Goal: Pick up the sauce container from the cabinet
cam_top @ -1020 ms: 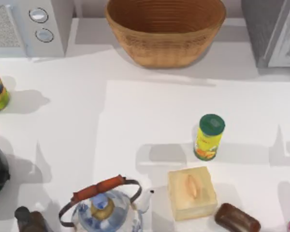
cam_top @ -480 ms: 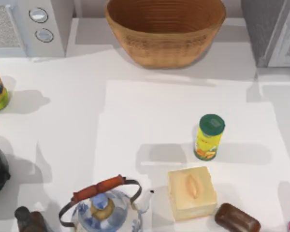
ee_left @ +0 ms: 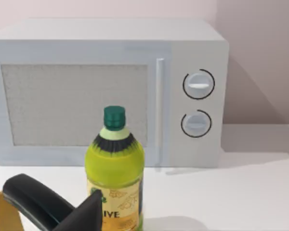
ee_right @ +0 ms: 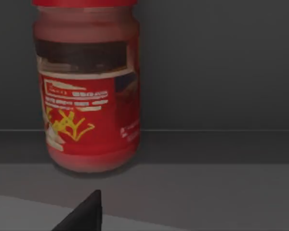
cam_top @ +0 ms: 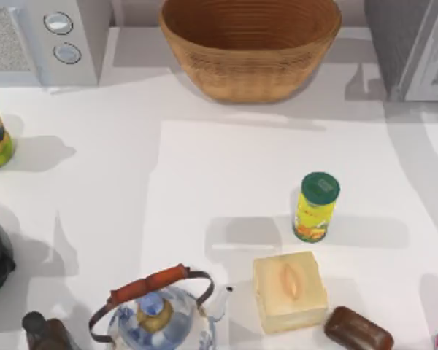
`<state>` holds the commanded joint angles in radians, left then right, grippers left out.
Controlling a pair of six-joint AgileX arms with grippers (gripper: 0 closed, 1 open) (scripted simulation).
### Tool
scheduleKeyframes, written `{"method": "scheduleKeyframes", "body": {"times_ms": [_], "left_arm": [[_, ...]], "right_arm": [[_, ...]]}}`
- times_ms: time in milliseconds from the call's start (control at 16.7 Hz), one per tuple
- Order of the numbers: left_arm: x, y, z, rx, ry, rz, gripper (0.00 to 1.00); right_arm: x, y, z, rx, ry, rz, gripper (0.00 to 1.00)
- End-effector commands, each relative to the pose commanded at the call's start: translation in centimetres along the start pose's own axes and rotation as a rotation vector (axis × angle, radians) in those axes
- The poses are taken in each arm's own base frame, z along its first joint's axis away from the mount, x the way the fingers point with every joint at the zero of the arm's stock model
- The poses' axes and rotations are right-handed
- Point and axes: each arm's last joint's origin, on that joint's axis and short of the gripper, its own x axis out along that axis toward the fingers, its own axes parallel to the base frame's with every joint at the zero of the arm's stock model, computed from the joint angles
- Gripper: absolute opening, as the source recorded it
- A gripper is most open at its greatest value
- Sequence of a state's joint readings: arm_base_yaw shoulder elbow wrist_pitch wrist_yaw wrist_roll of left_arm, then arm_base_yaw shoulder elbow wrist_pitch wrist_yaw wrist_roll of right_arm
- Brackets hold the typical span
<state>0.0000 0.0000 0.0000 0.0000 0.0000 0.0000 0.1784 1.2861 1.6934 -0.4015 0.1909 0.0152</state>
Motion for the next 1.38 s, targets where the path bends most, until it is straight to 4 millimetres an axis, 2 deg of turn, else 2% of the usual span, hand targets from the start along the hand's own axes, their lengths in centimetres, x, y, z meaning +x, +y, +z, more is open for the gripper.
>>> {"method": "scheduleKeyframes", "body": {"times_ms": [120, 540, 660, 900, 1020, 1140, 1380], "left_arm": [[0.0, 0.0, 0.0, 0.000, 0.000, 0.000, 1.00], [0.0, 0.0, 0.0, 0.000, 0.000, 0.000, 1.00], [0.0, 0.0, 0.0, 0.000, 0.000, 0.000, 1.00], [0.0, 0.0, 0.0, 0.000, 0.000, 0.000, 1.00], [0.0, 0.0, 0.0, 0.000, 0.000, 0.000, 1.00], [0.0, 0.0, 0.0, 0.000, 0.000, 0.000, 1.00], [0.0, 0.0, 0.0, 0.000, 0.000, 0.000, 1.00]], "right_arm": [[0.8, 0.3, 0.3, -0.001, 0.008, 0.001, 1.00], [1.2, 0.5, 0.4, 0.000, 0.006, -0.001, 1.00], [2.6, 1.3, 0.7, 0.000, 0.005, -0.003, 1.00], [7.5, 4.4, 0.5, 0.000, 0.016, -0.008, 1.00], [9.2, 5.9, 0.3, 0.002, 0.014, -0.008, 1.00], [10.0, 6.7, 0.2, 0.003, 0.012, -0.009, 1.00], [10.1, 6.6, 0.0, 0.002, 0.016, -0.011, 1.00]]}}
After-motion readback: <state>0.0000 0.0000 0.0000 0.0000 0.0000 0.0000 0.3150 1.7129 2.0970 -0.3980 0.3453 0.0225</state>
